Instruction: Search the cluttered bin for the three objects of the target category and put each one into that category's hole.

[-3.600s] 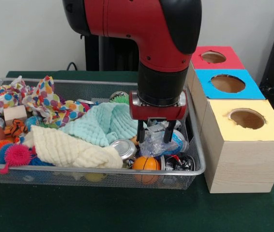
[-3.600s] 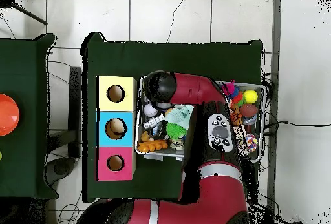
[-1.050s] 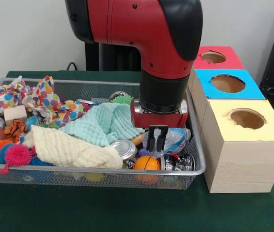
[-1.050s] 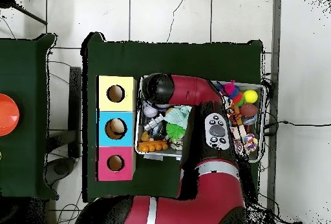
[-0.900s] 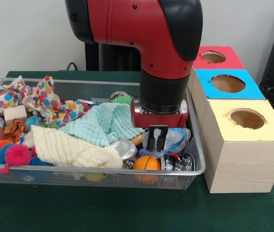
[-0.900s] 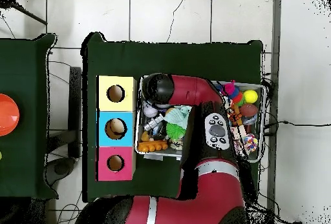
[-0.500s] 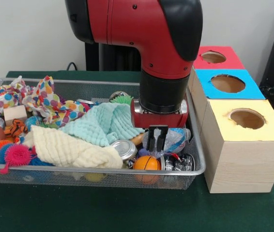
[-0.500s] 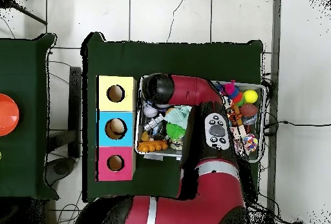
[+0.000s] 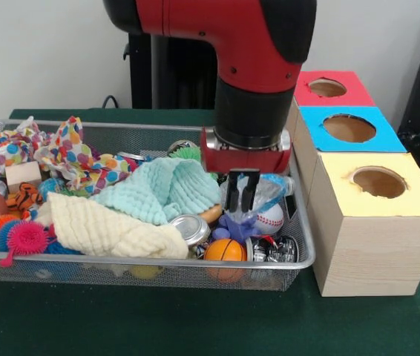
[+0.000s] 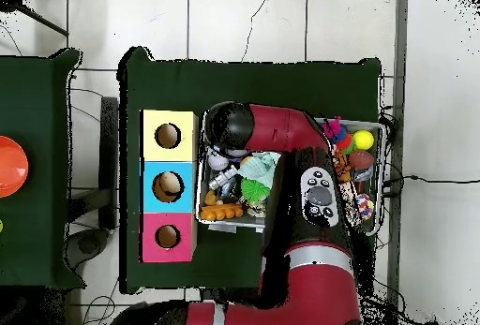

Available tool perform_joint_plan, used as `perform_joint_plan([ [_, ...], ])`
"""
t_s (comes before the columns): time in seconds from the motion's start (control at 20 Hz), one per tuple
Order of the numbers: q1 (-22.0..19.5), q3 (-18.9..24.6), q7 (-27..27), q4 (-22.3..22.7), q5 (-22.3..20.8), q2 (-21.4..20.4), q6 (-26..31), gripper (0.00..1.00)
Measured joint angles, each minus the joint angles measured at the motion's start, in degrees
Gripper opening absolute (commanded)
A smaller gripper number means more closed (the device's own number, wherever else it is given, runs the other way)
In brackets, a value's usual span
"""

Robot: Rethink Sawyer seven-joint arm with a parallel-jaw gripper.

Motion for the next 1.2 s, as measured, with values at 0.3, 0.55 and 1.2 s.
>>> perform_joint_plan([
  [0.3,-0.1,0.0,0.0,0.1,-0.1,-4.1,4.4,0.00],
  [0.55,-0.2,0.0,0.0,0.2,-0.1,-6.9,6.9,0.00],
  [1.2,-0.3,0.0,0.0,4.0,0.8,-14.1,12.0,0.00],
])
